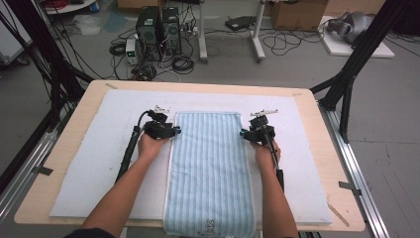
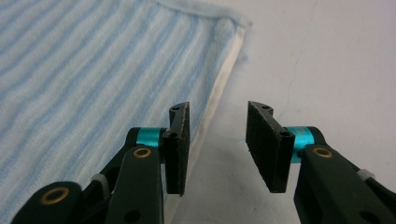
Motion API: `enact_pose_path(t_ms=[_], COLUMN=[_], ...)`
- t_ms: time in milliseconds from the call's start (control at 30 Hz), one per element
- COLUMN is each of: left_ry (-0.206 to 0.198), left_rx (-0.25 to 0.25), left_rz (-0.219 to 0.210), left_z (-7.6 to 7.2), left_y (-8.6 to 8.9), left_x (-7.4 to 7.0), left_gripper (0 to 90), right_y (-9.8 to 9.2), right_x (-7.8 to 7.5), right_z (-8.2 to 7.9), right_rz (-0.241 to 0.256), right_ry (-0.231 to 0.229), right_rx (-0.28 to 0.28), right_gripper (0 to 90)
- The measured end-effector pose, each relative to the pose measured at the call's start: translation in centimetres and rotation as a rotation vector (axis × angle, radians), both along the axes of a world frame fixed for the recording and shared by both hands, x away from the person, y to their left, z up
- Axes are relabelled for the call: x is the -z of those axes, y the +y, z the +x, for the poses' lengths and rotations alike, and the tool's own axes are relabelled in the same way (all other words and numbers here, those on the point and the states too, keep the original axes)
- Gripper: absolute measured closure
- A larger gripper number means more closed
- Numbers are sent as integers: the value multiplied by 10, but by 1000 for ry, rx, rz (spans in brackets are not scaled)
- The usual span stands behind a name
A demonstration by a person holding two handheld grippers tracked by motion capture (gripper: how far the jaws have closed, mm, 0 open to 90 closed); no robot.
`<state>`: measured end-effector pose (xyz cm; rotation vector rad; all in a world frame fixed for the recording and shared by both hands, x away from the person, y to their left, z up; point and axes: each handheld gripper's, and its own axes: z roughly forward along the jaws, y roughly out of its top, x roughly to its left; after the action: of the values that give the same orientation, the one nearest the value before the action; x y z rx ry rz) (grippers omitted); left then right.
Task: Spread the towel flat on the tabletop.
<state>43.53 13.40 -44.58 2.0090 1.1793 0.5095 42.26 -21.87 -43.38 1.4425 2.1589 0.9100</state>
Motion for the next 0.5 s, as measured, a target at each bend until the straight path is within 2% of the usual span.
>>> enact_pose_path(t_ms=[33, 67, 100, 167, 200, 233, 300, 367, 433, 467, 500], left_ry=[4, 7, 0, -11, -12, -12, -20, -34, -13, -1, 14], left_rx=[20, 2, -12, -44, -62, -73, -79, -65, -64, -57, -51], left_rz=[-13, -11, -4, 1, -6, -34, -54, -66, -93, -94, -103], left_z=[1, 1, 1, 5, 7, 10, 13, 13, 12, 11, 9], left_y=[-1, -3, -5, -4, -1, 2, 4, 4, 5, 8, 11], left_x=[0, -1, 0, 0, 1, 2, 4, 6, 4, 3, 2], left_gripper=[717, 844, 863, 868, 868, 868, 867, 822, 597, 531, 512], right_y=[1, 1, 2, 4, 8, 12, 19, 21, 19, 17, 15], right_x=[2, 5, 7, 7, 6, 6, 6, 7, 7, 7, 7], right_z=[0, 0, -1, -2, -2, -3, -2, 0, 2, 3, 2], right_rz=[-1, 2, 3, 21, 6, -26, -74, -82, -78, -74, -72], right_ry=[10, 19, 13, 17, 14, 4, -16, -29, -37, -42, -44], right_rx=[2, 6, 10, -5, -20, -28, -32, -22, -2, 4, 1], right_gripper=[627, 655, 687, 828, 870, 873, 874, 871, 842, 807, 783])
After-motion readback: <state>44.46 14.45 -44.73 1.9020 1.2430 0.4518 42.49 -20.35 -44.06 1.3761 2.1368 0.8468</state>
